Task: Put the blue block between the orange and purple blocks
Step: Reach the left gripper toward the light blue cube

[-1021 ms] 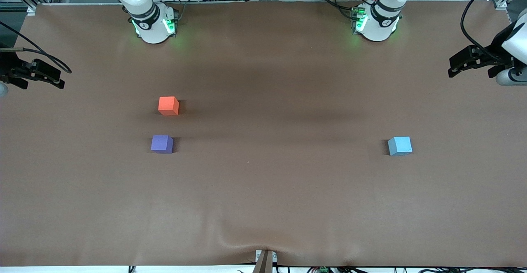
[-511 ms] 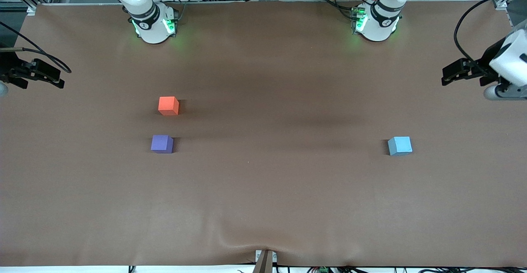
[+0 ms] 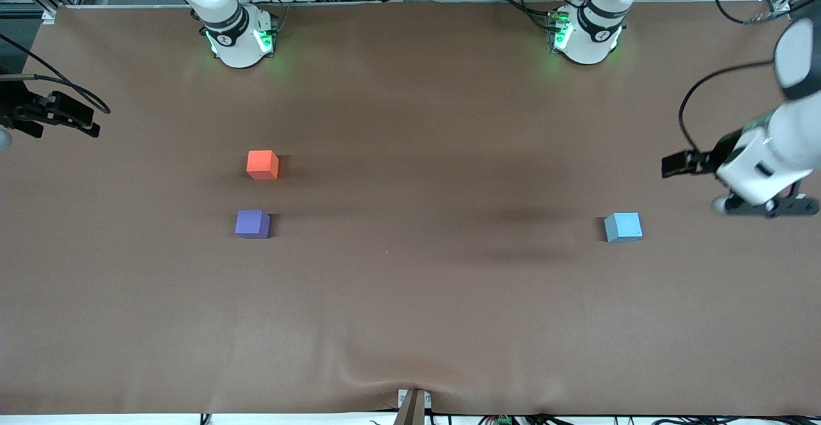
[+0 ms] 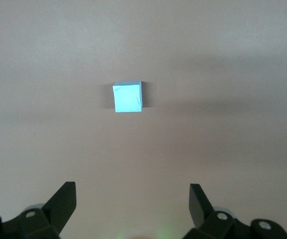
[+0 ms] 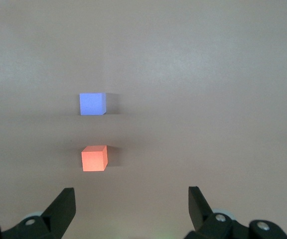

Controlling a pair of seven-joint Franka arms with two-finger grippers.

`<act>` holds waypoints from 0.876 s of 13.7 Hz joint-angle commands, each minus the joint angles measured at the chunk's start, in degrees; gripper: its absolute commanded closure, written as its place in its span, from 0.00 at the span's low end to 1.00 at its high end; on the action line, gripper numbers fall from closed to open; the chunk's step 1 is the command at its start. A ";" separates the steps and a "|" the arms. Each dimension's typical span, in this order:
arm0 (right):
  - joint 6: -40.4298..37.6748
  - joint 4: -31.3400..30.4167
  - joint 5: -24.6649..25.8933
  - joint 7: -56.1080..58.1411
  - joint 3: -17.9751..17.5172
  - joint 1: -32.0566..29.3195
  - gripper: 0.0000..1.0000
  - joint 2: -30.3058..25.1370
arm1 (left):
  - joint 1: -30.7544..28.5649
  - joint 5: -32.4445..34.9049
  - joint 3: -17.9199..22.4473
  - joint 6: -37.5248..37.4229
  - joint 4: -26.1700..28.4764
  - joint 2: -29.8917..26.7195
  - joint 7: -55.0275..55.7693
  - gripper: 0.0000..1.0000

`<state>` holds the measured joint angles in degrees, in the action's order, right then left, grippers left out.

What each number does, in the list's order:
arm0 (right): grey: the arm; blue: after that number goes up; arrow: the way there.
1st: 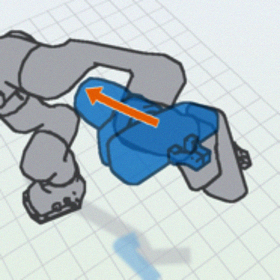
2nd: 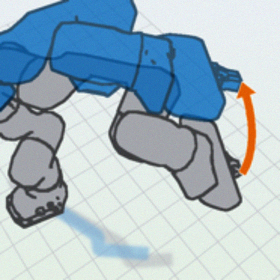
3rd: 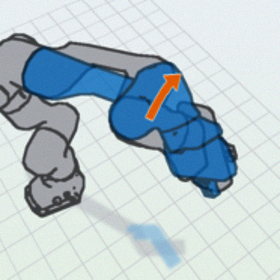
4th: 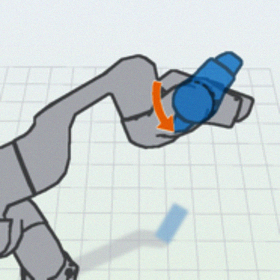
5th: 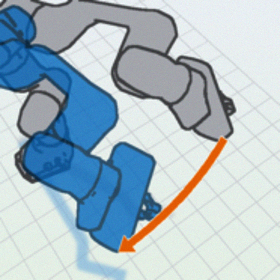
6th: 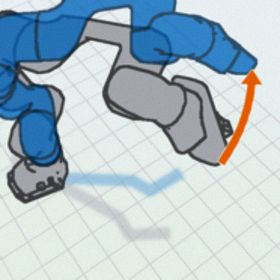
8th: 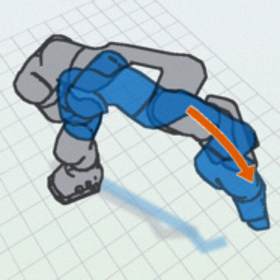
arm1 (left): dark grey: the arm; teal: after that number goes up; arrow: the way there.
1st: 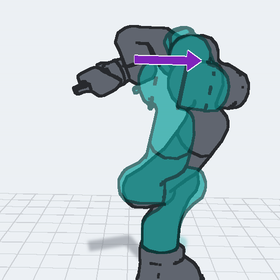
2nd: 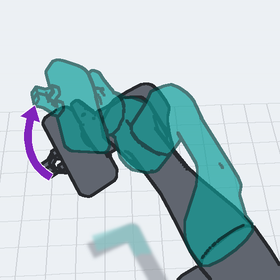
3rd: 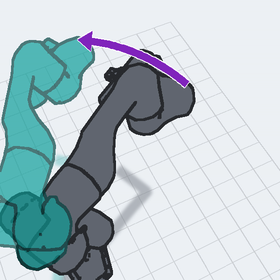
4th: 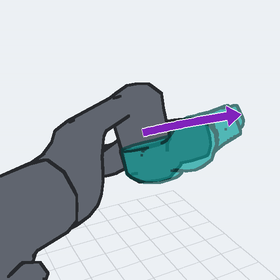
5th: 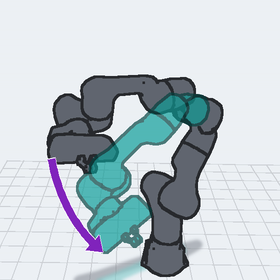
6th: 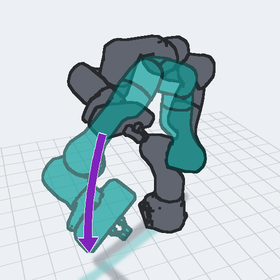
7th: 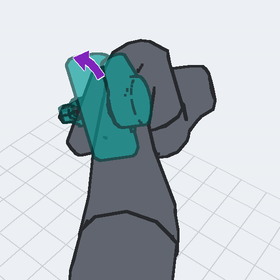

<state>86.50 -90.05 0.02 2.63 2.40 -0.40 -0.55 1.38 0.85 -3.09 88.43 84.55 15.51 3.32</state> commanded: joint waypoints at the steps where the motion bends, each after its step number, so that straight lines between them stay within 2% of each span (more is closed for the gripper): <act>1: 0.07 -1.09 0.33 0.62 -0.91 -1.27 0.00 -1.03 | -0.07 0.29 0.19 3.56 -0.97 4.08 0.02 0.00; 6: 0.07 -1.09 0.16 0.62 -0.91 -1.27 0.00 -0.95 | 0.11 1.96 0.28 8.76 -0.36 12.16 0.20 0.00; 8: 0.07 -1.09 0.07 0.53 -0.91 -1.27 0.00 -0.95 | 0.20 6.51 0.10 12.88 3.41 12.53 0.11 0.00; 12: -0.02 -1.09 0.07 0.53 -0.91 -1.27 0.00 -0.95 | 0.02 6.62 0.10 16.32 6.85 15.68 0.20 0.00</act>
<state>86.50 -90.26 0.02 2.63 2.41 -0.42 -0.55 1.44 6.19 -2.87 102.65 89.72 30.73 3.32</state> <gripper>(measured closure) 0.000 0.000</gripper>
